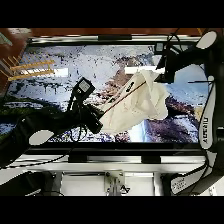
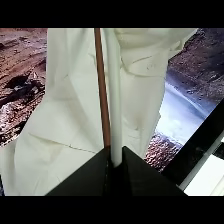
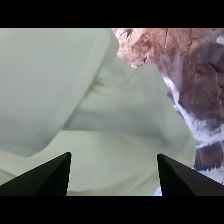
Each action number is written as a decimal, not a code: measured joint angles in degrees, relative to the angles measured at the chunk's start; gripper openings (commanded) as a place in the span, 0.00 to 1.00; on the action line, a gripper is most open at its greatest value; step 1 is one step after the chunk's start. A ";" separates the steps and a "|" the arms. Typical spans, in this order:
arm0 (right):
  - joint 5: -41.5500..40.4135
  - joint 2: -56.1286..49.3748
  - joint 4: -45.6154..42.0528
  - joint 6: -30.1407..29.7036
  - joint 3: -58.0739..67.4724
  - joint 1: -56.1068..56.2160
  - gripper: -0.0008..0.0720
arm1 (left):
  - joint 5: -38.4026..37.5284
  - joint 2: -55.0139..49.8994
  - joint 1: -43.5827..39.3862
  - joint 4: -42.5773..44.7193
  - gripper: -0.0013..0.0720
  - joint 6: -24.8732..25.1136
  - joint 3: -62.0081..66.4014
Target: Fold the shirts.
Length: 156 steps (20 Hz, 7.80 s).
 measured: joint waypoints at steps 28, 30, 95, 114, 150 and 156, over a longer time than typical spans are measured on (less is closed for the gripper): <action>-7.58 -7.04 5.01 -2.51 -0.09 5.11 0.30 | 1.14 -0.02 0.00 -0.04 0.09 -0.11 -0.07; -7.69 -7.32 6.38 -2.47 -0.07 5.70 0.30 | 1.22 -0.02 -0.02 -0.26 0.09 -0.11 -0.04; -10.82 12.33 3.21 29.14 -0.07 7.76 0.12 | 9.88 -1.20 0.00 0.46 0.09 -0.09 0.02; 3.87 28.04 -16.37 54.71 -0.02 19.19 0.93 | 15.89 4.11 0.00 1.86 0.08 -0.31 0.02; -5.84 -1.86 3.65 4.52 -0.20 2.54 0.12 | 16.87 3.91 0.13 2.08 0.10 -0.20 0.07; -0.59 4.00 3.80 7.87 -0.13 1.60 0.12 | 9.92 3.78 3.45 2.12 0.72 6.64 -0.09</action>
